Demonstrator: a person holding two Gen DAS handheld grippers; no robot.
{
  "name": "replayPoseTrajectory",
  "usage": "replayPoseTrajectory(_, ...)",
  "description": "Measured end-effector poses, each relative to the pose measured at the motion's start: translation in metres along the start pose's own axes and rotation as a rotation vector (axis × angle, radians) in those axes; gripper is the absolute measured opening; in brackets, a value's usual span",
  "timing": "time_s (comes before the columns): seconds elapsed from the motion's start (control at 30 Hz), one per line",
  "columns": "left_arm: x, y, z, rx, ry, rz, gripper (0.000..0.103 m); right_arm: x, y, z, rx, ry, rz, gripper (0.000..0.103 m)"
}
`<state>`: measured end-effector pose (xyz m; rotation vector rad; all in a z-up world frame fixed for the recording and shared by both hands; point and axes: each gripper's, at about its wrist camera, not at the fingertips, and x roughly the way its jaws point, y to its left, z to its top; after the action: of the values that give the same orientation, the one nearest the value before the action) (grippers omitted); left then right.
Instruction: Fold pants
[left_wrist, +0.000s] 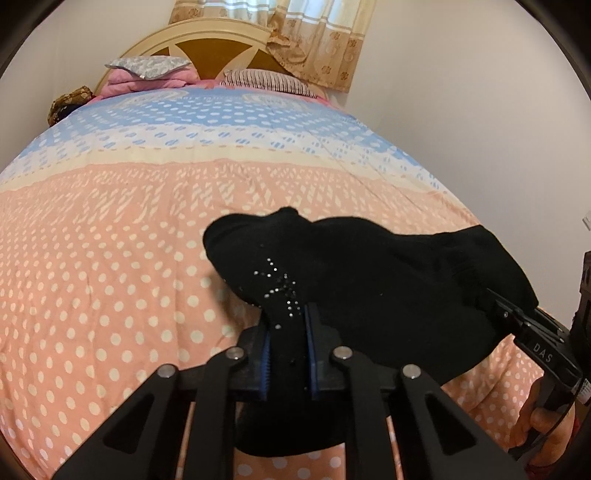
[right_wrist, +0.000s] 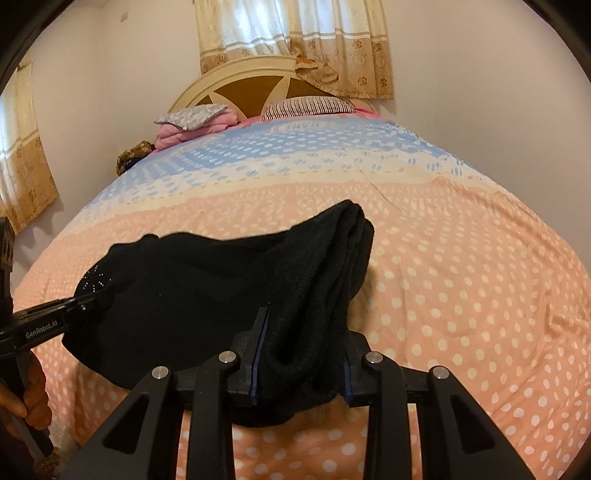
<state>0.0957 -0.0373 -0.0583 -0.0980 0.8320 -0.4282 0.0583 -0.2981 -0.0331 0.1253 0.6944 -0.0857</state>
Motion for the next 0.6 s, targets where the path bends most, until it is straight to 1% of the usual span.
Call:
replayPoseTrajectory(0.2, -0.011, 0.005, 0.003, 0.023, -0.033, -0.01, 0.015, -0.003, 0.012, 0.013, 0.01, -0.013, 0.019, 0.032)
replayPoseTrajectory(0.37, -0.023, 0.021, 0.007, -0.009, -0.07, -0.054, 0.015, -0.004, 0.019, 0.017, 0.029, -0.012, 0.057, 0.032)
replayPoseTrajectory(0.47, -0.028, 0.029, 0.012, -0.022, -0.087, -0.045, 0.015, -0.006, 0.03, 0.017, 0.008, -0.02, 0.077, 0.031)
replayPoseTrajectory(0.6, -0.03, 0.037, 0.019, -0.029, -0.1, -0.006, 0.015, -0.009, 0.043, 0.022, -0.013, -0.037, 0.116, 0.031)
